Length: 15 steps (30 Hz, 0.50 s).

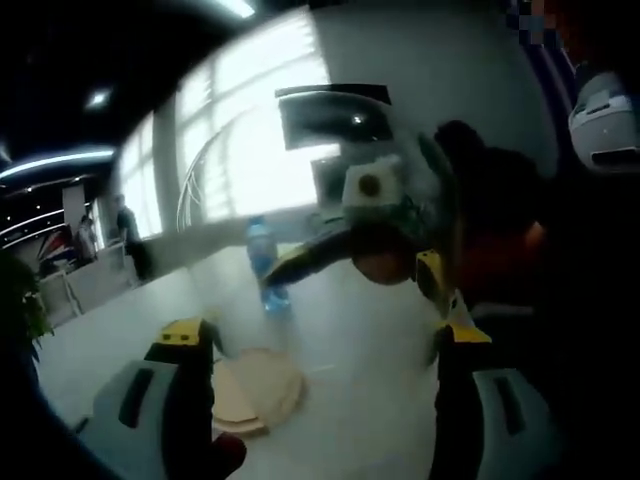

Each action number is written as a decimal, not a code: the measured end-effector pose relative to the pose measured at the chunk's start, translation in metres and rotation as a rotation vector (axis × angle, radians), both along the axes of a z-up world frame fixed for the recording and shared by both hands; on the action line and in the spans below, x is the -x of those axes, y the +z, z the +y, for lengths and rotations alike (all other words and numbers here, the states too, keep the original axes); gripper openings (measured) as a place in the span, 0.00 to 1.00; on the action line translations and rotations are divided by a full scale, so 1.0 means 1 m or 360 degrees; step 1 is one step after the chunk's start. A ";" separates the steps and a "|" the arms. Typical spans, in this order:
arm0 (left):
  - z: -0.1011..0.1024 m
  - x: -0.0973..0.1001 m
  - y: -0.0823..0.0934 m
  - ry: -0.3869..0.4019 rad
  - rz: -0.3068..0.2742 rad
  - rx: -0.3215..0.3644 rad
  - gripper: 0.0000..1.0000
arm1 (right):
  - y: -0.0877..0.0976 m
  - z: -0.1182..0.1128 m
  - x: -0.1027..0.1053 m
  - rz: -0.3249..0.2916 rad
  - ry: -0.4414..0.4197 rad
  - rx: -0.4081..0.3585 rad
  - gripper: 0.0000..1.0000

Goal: Open the cover put in the Mizone put the cover back on

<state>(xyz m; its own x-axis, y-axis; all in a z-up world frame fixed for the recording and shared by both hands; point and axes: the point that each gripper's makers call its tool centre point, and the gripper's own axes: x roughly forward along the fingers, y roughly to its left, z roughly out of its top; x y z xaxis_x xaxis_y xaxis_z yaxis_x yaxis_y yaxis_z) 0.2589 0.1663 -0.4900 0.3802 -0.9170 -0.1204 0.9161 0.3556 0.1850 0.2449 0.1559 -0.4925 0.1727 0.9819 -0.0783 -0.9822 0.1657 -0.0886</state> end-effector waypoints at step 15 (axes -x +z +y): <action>0.001 0.023 -0.001 -0.0017 -0.0004 0.0013 0.79 | -0.004 -0.001 0.020 0.0074 0.0016 0.0013 0.89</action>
<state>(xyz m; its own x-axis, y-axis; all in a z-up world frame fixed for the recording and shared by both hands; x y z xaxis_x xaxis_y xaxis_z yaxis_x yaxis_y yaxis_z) 0.2355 0.1672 -0.4911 0.3709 -0.9219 -0.1120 0.9194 0.3475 0.1845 0.2245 0.1550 -0.4960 0.1590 0.9828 -0.0939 -0.9869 0.1554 -0.0444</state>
